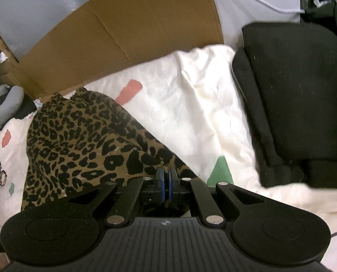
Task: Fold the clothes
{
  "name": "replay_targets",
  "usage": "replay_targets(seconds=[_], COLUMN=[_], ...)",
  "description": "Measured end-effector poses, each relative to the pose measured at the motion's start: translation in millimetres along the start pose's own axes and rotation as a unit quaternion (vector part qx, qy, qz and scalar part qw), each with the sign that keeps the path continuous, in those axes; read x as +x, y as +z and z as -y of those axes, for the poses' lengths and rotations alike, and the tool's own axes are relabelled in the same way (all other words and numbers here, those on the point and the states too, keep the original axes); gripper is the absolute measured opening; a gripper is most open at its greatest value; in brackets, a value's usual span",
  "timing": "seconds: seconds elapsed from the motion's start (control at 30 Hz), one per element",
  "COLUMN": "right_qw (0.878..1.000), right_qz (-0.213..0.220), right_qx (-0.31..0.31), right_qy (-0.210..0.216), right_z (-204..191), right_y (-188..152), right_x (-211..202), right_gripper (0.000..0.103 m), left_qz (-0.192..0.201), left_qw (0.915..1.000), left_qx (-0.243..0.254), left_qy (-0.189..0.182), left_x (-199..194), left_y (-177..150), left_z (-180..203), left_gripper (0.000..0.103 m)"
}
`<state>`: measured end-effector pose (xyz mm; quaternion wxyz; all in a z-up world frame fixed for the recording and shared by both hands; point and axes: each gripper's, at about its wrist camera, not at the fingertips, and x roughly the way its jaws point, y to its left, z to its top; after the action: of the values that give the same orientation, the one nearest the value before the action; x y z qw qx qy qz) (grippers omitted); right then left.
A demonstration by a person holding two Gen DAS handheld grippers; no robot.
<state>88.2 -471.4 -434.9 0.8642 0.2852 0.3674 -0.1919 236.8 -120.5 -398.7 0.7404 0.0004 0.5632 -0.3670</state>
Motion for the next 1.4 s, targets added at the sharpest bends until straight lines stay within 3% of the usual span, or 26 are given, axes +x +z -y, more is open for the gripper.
replay_targets(seconds=[0.5,0.7,0.9,1.17,1.4], right_qw=[0.999,0.999,0.999,1.0,1.0], right_qz=[-0.004,-0.021,-0.026,-0.006,0.004], right_qx=[-0.011,-0.011,0.004,-0.002,0.005], right_qy=[-0.034,-0.049,-0.037,-0.023,-0.007], right_z=[14,21,30,30,31], right_y=[-1,-4,-1,0,0], right_x=[-10,0,0,-14,-16], right_gripper=[0.001,0.001,0.004,0.009,0.014], left_qz=[-0.032,-0.052,-0.07,-0.04,-0.002], left_qw=[0.9992,0.9972,0.9953,0.9948,0.9908], left_qx=[0.023,0.053,0.063,0.087,0.12], left_qy=[-0.006,0.012,0.024,0.036,0.061], left_x=[-1,2,-17,-45,-40], left_y=[0,-1,4,57,121], left_z=[-15,-21,-26,-3,33], left_gripper=[0.034,0.034,0.034,0.035,0.055])
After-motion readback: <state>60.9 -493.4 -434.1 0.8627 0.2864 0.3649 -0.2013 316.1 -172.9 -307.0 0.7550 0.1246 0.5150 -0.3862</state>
